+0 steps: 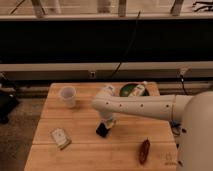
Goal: Push the eraser across the table
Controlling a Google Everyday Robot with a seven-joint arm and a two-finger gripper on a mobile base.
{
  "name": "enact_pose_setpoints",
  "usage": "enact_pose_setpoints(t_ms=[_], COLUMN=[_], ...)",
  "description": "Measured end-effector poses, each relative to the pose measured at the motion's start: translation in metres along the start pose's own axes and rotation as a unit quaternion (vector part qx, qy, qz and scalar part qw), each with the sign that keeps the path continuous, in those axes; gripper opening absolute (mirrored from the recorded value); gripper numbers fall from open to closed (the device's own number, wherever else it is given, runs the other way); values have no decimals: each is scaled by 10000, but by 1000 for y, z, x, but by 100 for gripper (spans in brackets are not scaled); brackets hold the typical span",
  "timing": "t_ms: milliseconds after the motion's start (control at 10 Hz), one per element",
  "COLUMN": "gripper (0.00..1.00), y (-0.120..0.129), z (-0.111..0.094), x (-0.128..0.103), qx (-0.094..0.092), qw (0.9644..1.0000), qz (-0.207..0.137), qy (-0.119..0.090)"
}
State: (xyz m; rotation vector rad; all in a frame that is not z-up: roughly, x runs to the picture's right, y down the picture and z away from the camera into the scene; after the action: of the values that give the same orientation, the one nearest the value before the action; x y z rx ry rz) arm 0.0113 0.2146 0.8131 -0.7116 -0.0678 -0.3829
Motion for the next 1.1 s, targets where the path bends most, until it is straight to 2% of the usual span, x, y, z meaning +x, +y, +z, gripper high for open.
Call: enact_pose_setpoints(t_ms=[100, 200, 1100], gripper=[1, 1, 1], y=[-3, -4, -8], z=[1, 2, 7], x=[-14, -18, -13], qx=[-6, 1, 39], qw=[9999, 9998, 9998], qz=[-121, -184, -192], qy=[12, 46, -56])
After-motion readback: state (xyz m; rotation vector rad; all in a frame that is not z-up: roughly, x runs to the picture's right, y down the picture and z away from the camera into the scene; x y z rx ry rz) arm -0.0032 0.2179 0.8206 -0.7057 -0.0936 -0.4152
